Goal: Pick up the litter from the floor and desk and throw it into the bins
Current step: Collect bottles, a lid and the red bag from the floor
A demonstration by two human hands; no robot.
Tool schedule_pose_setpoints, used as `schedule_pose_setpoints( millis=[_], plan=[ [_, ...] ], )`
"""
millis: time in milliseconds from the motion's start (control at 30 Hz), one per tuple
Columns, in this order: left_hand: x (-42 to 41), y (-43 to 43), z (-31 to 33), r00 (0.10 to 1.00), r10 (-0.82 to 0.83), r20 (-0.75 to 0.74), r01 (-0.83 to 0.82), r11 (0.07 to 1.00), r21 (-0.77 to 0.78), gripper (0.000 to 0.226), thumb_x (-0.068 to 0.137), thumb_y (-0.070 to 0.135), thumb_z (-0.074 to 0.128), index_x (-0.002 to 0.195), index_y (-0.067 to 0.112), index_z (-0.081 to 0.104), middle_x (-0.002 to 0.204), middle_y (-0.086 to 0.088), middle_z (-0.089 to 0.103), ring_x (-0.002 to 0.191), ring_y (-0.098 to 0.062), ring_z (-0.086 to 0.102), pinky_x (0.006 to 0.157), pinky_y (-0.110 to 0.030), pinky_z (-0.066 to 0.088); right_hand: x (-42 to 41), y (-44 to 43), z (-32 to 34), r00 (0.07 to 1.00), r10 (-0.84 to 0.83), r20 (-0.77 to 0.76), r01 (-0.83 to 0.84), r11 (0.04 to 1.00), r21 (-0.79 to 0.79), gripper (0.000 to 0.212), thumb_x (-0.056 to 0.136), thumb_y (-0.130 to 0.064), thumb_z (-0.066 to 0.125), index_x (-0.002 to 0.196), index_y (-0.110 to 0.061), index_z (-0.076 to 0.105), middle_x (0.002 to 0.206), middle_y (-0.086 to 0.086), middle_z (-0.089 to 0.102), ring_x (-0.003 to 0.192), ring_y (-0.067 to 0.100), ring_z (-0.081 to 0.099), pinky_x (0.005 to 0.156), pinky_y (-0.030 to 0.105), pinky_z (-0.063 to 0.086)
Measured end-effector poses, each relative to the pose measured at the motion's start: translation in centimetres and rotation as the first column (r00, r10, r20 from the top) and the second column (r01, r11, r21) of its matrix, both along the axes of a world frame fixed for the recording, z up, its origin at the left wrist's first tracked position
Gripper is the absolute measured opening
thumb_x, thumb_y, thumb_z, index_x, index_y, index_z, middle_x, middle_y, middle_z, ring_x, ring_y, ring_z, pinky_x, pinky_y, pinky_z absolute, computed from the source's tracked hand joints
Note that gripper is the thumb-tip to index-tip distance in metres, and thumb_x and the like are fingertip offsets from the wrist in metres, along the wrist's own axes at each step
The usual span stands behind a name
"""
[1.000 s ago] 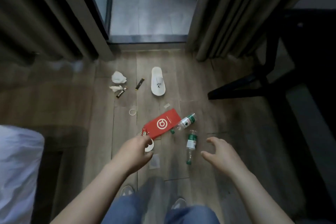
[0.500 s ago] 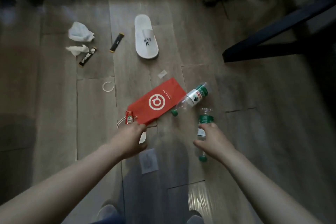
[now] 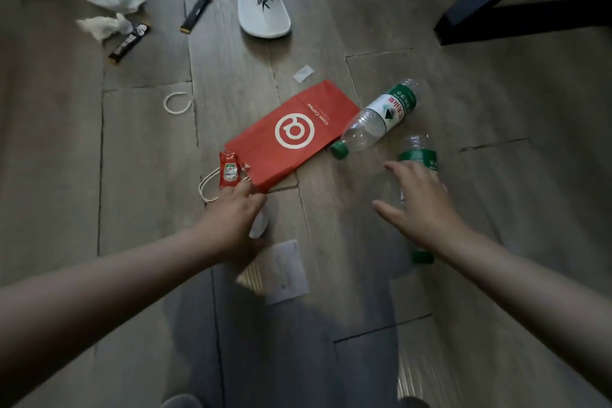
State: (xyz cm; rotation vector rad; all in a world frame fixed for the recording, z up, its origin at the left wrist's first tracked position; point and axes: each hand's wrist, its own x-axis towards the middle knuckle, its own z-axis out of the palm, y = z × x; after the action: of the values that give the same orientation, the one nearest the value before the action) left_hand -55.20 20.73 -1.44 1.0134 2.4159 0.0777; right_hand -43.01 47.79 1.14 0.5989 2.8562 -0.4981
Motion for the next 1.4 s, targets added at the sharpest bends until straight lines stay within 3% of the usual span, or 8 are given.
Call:
schedule_pose_setpoints(
  millis=[167,300,367,500,800,933,1200,1400],
  plan=[
    [1.1,-1.0,-0.6,0.994,0.084,0.068,-0.087,0.996,0.032,0.072,0.069,0.031,0.078,0.131,0.020,0.044,0.130,-0.005,0.032,0.111,-0.027,0.049,0.089,-0.039,0.050,1.0,0.8,-1.3,0.982,-0.117,0.148,0.116,0.993,0.010,0.091,0.081,-0.046,0.068,0.151,-0.020,0.017,0.157,0.014,0.008,0.144,0.040,0.009,0.115,0.048,0.022],
    [2.0,-1.2,-0.5,0.997,0.024,0.079,-0.024,1.000,0.004,0.068,0.073,0.034,0.076,0.133,0.021,0.046,0.149,-0.010,0.015,0.124,-0.030,0.044,0.098,-0.037,0.047,1.7,1.5,-2.2,0.951,-0.162,0.263,0.167,0.986,0.001,0.111,0.080,-0.052,0.068,0.151,-0.029,-0.014,0.157,0.014,-0.022,0.143,0.046,0.011,0.113,0.048,0.026],
    [2.6,-1.1,-0.4,0.997,-0.021,0.070,0.020,1.000,0.011,0.062,0.074,0.038,0.073,0.129,0.023,0.051,0.155,-0.011,0.003,0.125,-0.032,0.045,0.099,-0.037,0.046,1.9,1.6,-2.5,0.949,-0.170,0.265,0.179,0.984,-0.012,0.109,0.080,-0.052,0.068,0.151,-0.032,-0.012,0.155,0.013,-0.028,0.142,0.046,0.014,0.112,0.047,0.028],
    [3.3,-0.8,-0.9,0.993,-0.072,0.089,0.072,0.997,0.010,0.045,0.074,0.047,0.069,0.115,0.031,0.056,0.156,-0.009,0.002,0.126,-0.033,0.043,0.099,-0.044,0.045,2.1,1.4,-2.9,0.956,-0.163,0.244,0.177,0.984,-0.034,0.098,0.079,-0.051,0.069,0.152,-0.033,0.006,0.154,0.011,-0.032,0.142,0.045,0.013,0.113,0.045,0.027],
    [4.7,-0.1,-1.2,0.999,-0.051,0.014,0.052,0.998,-0.034,0.049,0.076,0.046,0.070,0.120,0.028,0.057,0.158,-0.006,-0.007,0.139,-0.033,0.017,0.110,-0.044,0.031,3.1,0.8,-3.8,0.972,-0.066,0.225,0.079,0.996,-0.051,0.093,0.079,-0.049,0.070,0.151,-0.033,0.013,0.150,0.007,-0.039,0.144,0.042,-0.002,0.114,0.048,0.023],
    [5.1,0.0,-1.4,0.998,-0.070,0.003,0.070,0.993,-0.091,0.055,0.075,0.041,0.072,0.122,0.021,0.051,0.158,-0.007,-0.010,0.139,-0.032,0.016,0.106,-0.042,0.037,3.3,1.1,-3.8,0.972,-0.064,0.225,0.079,0.995,-0.059,0.093,0.079,-0.047,0.070,0.151,-0.034,0.013,0.149,0.007,-0.041,0.144,0.044,0.000,0.114,0.048,0.023],
    [5.2,-0.5,-1.5,0.996,-0.005,0.090,0.006,1.000,-0.008,0.021,0.081,0.037,0.068,0.099,0.025,0.065,0.157,-0.001,0.003,0.140,-0.027,0.015,0.109,-0.037,0.032,3.5,1.1,-3.8,0.972,-0.053,0.230,0.065,0.997,-0.043,0.093,0.079,-0.048,0.070,0.151,-0.034,0.012,0.149,0.008,-0.041,0.143,0.044,0.003,0.113,0.048,0.025],
    [3.2,-1.5,-0.6,0.993,0.094,0.072,-0.107,0.973,0.207,0.014,0.079,0.029,0.073,0.086,0.019,0.066,0.148,-0.003,0.031,0.127,-0.023,0.042,0.097,-0.038,0.046,3.5,0.9,-3.8,0.971,-0.047,0.234,0.056,0.998,-0.033,0.091,0.080,-0.047,0.069,0.151,-0.033,0.013,0.148,0.009,-0.043,0.143,0.044,-0.001,0.113,0.049,0.024]
  ],
)
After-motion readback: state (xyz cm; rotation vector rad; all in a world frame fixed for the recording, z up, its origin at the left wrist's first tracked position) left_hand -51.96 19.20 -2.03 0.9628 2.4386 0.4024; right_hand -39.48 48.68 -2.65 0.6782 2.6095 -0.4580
